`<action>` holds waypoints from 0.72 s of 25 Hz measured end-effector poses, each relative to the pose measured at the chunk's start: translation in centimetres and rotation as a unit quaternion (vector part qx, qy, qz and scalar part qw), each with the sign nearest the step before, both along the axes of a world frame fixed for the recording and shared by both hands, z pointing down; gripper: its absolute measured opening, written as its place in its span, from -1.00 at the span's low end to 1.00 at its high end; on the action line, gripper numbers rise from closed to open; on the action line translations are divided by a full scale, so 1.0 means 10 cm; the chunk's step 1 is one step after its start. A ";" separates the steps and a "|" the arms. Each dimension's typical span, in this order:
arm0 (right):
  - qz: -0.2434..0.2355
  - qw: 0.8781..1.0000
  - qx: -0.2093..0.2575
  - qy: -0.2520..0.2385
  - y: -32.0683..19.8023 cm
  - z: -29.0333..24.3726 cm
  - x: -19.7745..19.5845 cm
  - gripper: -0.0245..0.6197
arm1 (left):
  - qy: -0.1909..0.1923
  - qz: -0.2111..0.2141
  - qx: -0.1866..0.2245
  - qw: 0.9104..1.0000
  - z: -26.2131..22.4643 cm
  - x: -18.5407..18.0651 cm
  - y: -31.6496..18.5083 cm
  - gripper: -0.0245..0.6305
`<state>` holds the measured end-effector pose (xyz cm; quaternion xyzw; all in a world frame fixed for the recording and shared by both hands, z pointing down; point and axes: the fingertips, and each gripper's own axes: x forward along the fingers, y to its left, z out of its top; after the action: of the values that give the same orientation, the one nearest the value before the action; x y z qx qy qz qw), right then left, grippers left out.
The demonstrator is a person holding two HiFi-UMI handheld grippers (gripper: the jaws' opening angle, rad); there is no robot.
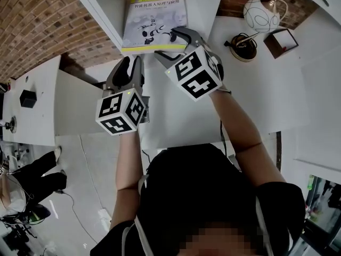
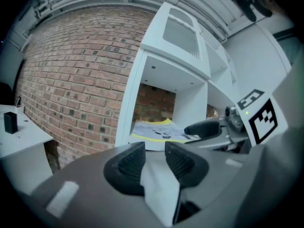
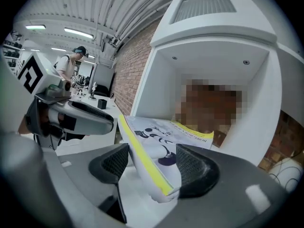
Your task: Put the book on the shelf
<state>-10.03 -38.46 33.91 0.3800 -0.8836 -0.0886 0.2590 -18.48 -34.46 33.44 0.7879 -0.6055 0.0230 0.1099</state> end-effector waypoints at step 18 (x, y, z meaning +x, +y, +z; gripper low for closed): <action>0.022 0.999 0.016 -0.047 -0.02 -0.08 0.07 -0.20 | -0.012 0.047 -0.007 0.999 0.02 0.30 -0.09 -0.80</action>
<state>-9.30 -38.67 33.09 0.4074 -0.8845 -0.0790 0.2133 -15.49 -35.38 33.60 0.8143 -0.5690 0.0417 0.1065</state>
